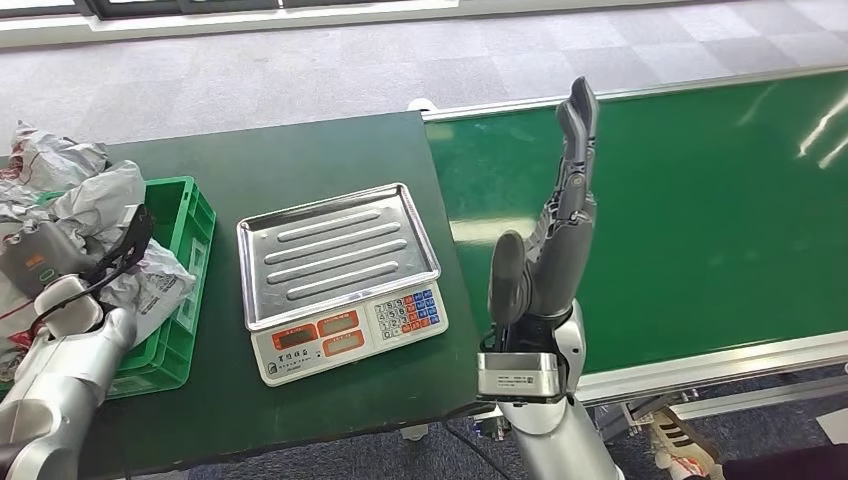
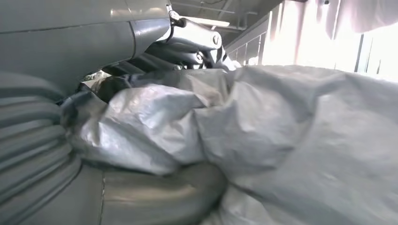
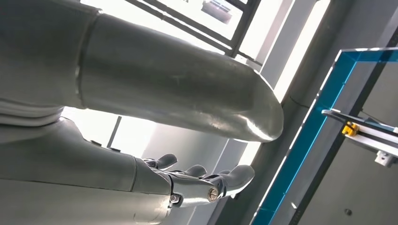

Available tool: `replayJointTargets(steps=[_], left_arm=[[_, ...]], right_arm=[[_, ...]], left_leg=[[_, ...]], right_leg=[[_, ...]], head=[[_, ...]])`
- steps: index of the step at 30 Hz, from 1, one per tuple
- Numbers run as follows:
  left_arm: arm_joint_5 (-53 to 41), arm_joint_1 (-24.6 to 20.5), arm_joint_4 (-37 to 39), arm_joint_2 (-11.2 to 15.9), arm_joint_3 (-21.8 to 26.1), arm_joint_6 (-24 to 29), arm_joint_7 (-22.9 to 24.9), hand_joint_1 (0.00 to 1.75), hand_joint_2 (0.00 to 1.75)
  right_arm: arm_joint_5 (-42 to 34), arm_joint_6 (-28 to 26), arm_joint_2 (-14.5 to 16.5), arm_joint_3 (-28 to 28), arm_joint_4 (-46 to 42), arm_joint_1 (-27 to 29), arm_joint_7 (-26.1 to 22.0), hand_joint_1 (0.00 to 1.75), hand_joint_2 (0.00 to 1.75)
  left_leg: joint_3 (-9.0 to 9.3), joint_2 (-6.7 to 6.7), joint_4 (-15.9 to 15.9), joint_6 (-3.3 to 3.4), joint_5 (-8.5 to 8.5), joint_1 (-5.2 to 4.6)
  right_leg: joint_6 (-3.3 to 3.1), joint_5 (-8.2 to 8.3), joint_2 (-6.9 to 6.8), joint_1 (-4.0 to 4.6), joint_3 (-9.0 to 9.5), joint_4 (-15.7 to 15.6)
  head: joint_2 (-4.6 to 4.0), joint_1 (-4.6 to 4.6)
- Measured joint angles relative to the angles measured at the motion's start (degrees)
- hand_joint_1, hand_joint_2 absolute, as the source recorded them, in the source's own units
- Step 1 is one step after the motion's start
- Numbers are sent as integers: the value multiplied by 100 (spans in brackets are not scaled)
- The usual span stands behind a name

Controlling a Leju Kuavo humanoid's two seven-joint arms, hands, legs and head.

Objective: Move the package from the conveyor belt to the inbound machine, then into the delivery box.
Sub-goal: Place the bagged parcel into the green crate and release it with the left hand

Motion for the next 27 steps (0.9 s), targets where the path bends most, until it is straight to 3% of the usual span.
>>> replayJointTargets(steps=[7,9,13,16,17,18,21,22,23,24,27], left_arm=[[-51,150,-89,-5,452,117,-234,0,0],[-202,253,-414,-88,687,118,-666,0,0],[-374,412,-1613,-512,1652,128,-2066,0,0],[-226,383,-2258,-805,2298,132,-2507,0,0],[22,322,-2473,-955,2537,131,-2824,0,0],[533,205,-2716,-1167,2885,131,-3449,0,0],[2957,-45,-3634,-1877,3967,130,-6206,0,0],[3749,-5,-3957,-2070,4099,111,-6813,0,0],[4494,70,-4276,-2268,4118,69,-7151,0,0],[5030,151,-4537,-2421,3985,-10,-7145,0,0],[5873,377,-5093,-2615,2923,-474,-6705,0,131]], right_arm=[[13,-1,1,0,-23,19,10,0,0],[25,-8,1,0,-25,31,15,0,0],[56,-22,11,0,-25,44,27,0,0],[67,-47,26,0,-25,46,33,0,0],[78,-77,27,-1,-25,47,37,0,0],[93,-122,27,-1,-25,48,42,0,0],[144,-280,27,-6,-18,86,25,0,0],[156,-332,25,-15,-16,123,10,0,0],[168,-392,20,-31,-16,171,-16,0,0],[177,-443,14,-51,-16,217,-44,0,0],[203,-540,-13,-126,-16,325,-126,0,0]], left_leg=[[0,-1,1,-1,1,0],[1,-2,3,-1,2,-1],[-5,-3,4,-1,3,-1],[-3,15,6,-3,1,-1],[-9,9,9,-2,3,1],[-18,-4,11,0,7,3],[-13,-14,11,0,5,-2],[-2,-3,12,0,1,-6],[5,8,12,0,-3,-9],[5,11,13,2,-4,-9],[-8,-10,13,5,-4,-6]], right_leg=[[0,0,-2,0,-1,0],[1,1,-2,0,-3,-1],[2,3,-4,-1,-3,-1],[5,5,11,-1,-12,-1],[5,6,8,2,-16,-1],[6,7,-1,5,-17,-1],[7,7,-10,-1,-11,-1],[7,6,2,-4,-11,-2],[8,6,12,-5,-11,-3],[9,5,17,-4,-10,-4],[12,4,-4,-4,-1,-6]], head=[[0,-1],[0,-1],[0,2],[0,-3],[0,-2],[0,1],[0,2],[0,-1],[0,0],[0,0],[0,1]])
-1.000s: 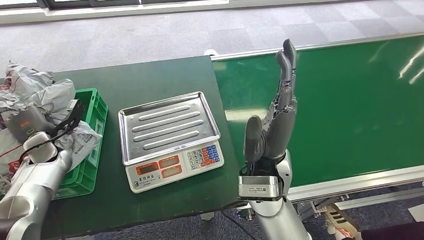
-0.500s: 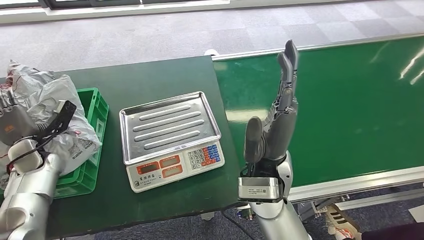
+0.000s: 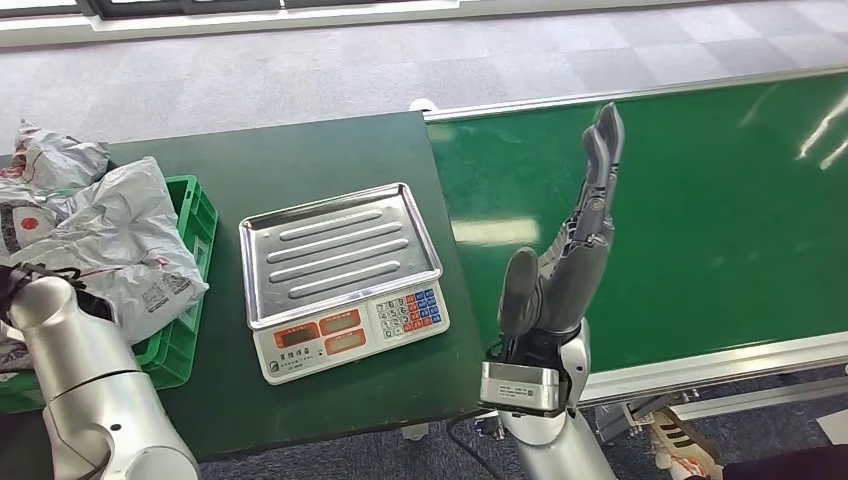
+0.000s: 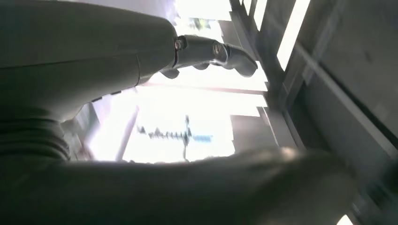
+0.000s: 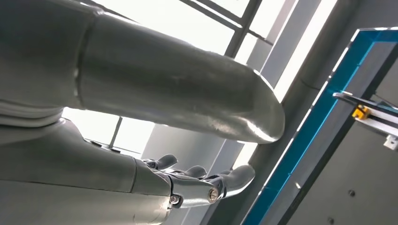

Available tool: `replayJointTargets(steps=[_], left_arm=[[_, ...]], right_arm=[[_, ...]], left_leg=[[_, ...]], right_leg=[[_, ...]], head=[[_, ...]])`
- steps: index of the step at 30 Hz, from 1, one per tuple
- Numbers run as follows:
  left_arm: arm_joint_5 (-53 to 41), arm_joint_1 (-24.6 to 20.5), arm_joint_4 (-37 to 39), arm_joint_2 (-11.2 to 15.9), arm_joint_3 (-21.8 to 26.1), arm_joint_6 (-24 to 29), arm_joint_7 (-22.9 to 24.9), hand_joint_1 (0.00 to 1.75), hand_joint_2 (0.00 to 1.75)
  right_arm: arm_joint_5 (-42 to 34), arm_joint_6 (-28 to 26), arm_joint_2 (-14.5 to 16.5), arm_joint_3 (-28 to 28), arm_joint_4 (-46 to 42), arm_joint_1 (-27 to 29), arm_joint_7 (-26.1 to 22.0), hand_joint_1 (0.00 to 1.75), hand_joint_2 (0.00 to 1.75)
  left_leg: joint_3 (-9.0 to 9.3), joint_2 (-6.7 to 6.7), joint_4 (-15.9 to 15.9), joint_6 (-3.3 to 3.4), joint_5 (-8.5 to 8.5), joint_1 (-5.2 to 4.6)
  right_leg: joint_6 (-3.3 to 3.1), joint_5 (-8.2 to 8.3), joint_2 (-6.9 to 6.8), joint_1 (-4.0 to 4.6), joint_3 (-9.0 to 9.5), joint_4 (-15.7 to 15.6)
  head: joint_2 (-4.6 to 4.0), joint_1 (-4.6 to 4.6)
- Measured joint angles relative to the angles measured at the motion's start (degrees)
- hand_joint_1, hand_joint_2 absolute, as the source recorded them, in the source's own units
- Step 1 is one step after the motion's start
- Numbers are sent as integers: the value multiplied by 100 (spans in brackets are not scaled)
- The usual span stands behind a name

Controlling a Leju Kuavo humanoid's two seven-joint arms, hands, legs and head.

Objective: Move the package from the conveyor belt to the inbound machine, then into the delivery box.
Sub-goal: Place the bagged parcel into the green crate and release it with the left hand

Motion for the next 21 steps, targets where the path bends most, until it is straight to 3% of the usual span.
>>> replayJointTargets(steps=[1,3,9,13,18,21], left_arm=[[153,86,-167,-6,-444,-235,73,0,175],[499,321,-590,-23,-1266,-909,94,0,175],[1093,1277,-1829,-38,-2922,-2942,-259,0,175],[1195,1632,-2367,1,-3574,-3313,-304,0,175],[1310,1843,-2699,34,-3902,-3529,-304,0,175],[1516,2020,-2883,55,-4086,-4265,-303,0,175]], right_arm=[[-1,-15,-10,-22,0,35,-20,0,0],[-32,-28,-33,-43,-6,117,-69,0,0],[-449,432,-117,-51,-203,339,-215,0,0],[-583,623,-164,-51,-354,398,-262,0,0],[-675,773,-204,-51,-462,447,-268,0,0],[-1012,1366,-239,-51,-612,533,-293,0,131]], left_leg=[[-5,-7,-1,1,-1,0],[-6,-10,-1,3,-2,-2],[-6,-9,-1,4,-3,-4],[-10,-13,-3,5,-5,-4],[-10,-14,-3,6,-4,-4],[-7,-15,-2,6,-4,-4]], right_leg=[[1,0,-9,-2,3,0],[4,0,-17,-7,6,0],[8,-3,-15,-9,0,0],[9,-7,-16,-9,-2,0],[11,-9,-17,-9,-1,0],[11,-9,-17,-9,1,0]], head=[[0,0],[0,1],[0,0],[0,0],[0,1],[0,0]])
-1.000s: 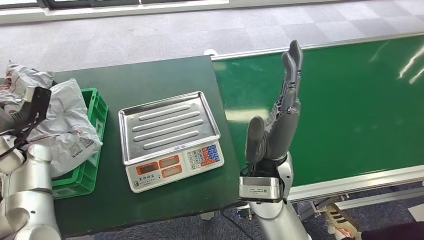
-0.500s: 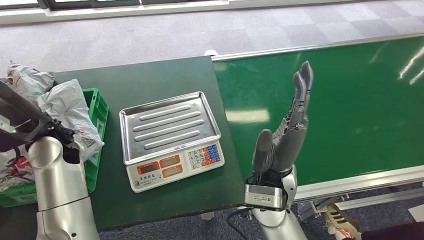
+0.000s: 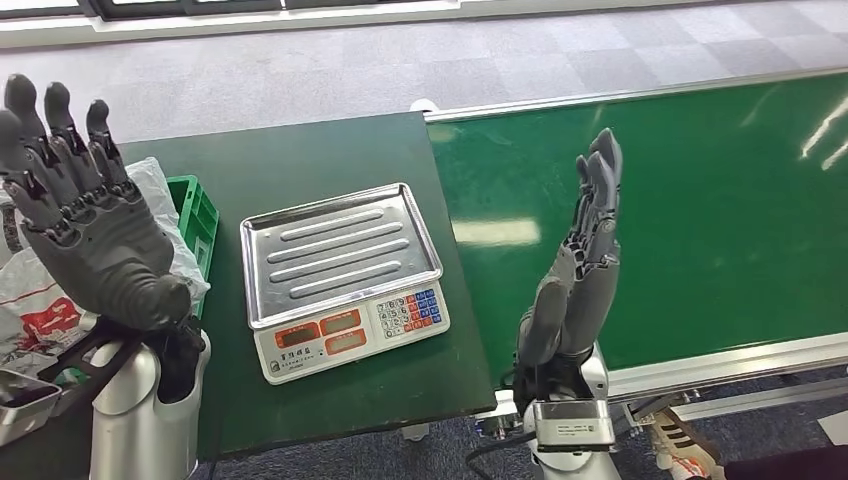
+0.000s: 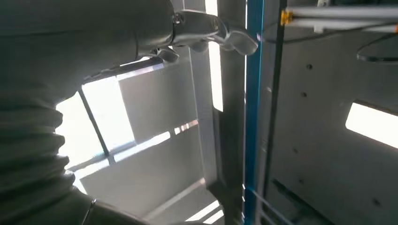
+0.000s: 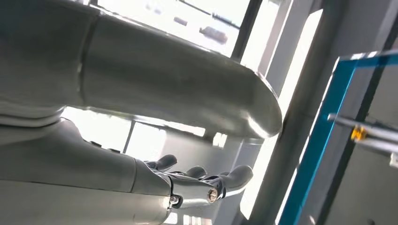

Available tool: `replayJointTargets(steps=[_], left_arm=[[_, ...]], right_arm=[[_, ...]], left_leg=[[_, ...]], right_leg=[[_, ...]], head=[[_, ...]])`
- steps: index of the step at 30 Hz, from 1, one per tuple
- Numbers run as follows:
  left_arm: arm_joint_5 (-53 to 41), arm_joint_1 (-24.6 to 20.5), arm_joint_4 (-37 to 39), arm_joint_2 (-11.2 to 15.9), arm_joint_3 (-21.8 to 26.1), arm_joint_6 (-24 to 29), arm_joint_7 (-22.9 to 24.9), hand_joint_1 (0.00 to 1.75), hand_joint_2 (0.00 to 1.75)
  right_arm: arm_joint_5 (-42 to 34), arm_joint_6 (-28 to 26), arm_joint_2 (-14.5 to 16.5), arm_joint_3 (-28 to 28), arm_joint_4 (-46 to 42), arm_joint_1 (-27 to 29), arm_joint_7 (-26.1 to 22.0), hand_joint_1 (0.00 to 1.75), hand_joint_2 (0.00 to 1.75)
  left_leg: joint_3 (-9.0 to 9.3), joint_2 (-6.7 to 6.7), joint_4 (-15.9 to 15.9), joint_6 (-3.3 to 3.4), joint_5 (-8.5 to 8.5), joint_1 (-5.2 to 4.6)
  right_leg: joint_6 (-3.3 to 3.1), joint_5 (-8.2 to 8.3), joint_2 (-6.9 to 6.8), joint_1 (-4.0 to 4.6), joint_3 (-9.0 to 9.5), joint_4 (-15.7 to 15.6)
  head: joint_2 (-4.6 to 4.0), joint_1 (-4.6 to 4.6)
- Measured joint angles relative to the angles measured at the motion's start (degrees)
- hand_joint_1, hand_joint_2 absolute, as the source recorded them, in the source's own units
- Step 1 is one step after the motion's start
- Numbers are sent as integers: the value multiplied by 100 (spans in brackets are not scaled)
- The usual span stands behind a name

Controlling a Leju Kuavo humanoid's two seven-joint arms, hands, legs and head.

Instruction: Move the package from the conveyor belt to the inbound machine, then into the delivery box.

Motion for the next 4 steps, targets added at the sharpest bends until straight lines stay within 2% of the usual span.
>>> replayJointTargets(steps=[1,4], left_arm=[[46,86,-59,2,-83,-242,0,0,175],[139,304,-160,-5,-315,-620,1,0,175]], right_arm=[[-163,280,-13,0,-72,53,-28,0,175],[-681,1020,-34,0,-268,235,-118,0,175]], left_leg=[[0,-1,0,0,0,0],[-1,-2,0,4,-4,-1]], right_leg=[[1,0,0,0,0,0],[3,-3,-1,-1,0,0]], head=[[0,0],[0,0]])
